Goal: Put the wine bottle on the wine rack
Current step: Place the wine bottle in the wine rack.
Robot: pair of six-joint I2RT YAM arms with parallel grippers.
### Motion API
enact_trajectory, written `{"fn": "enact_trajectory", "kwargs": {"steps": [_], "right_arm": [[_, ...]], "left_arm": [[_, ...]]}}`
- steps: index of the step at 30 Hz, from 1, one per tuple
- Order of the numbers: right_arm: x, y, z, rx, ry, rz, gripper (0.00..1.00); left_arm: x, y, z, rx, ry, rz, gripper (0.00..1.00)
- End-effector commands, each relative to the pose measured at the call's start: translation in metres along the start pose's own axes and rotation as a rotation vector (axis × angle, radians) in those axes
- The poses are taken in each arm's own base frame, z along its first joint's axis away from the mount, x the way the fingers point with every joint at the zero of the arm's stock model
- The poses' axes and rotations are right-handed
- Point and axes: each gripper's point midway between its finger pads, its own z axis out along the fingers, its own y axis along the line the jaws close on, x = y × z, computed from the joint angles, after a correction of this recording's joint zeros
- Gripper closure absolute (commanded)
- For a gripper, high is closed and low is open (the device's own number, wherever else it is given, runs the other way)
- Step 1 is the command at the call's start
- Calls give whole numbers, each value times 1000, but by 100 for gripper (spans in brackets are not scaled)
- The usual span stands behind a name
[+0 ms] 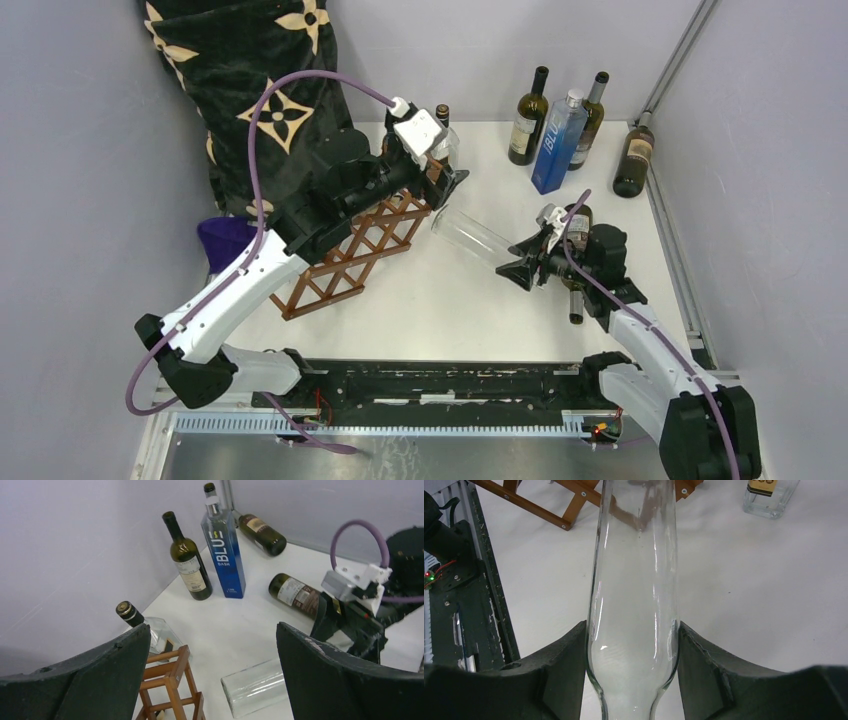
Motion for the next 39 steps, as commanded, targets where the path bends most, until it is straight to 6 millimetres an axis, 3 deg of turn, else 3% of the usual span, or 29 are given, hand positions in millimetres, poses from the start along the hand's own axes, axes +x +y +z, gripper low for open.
{"fn": "enact_trajectory", "kwargs": {"steps": [1, 14, 23, 27, 39], "right_arm": [[-49, 7, 9, 8, -186, -113, 100], [6, 35, 22, 29, -197, 55, 100], [6, 55, 40, 18, -254, 116, 100], [12, 55, 47, 43, -238, 166, 100], [4, 57, 71, 38, -256, 233, 100]], "left_arm": [[-37, 18, -3, -84, -112, -84, 0], [-25, 28, -15, -165, -95, -111, 0], [-15, 34, -20, -217, -60, -150, 0], [-14, 38, -27, -242, -52, -162, 0], [-10, 45, -36, -292, -42, -165, 0]]}}
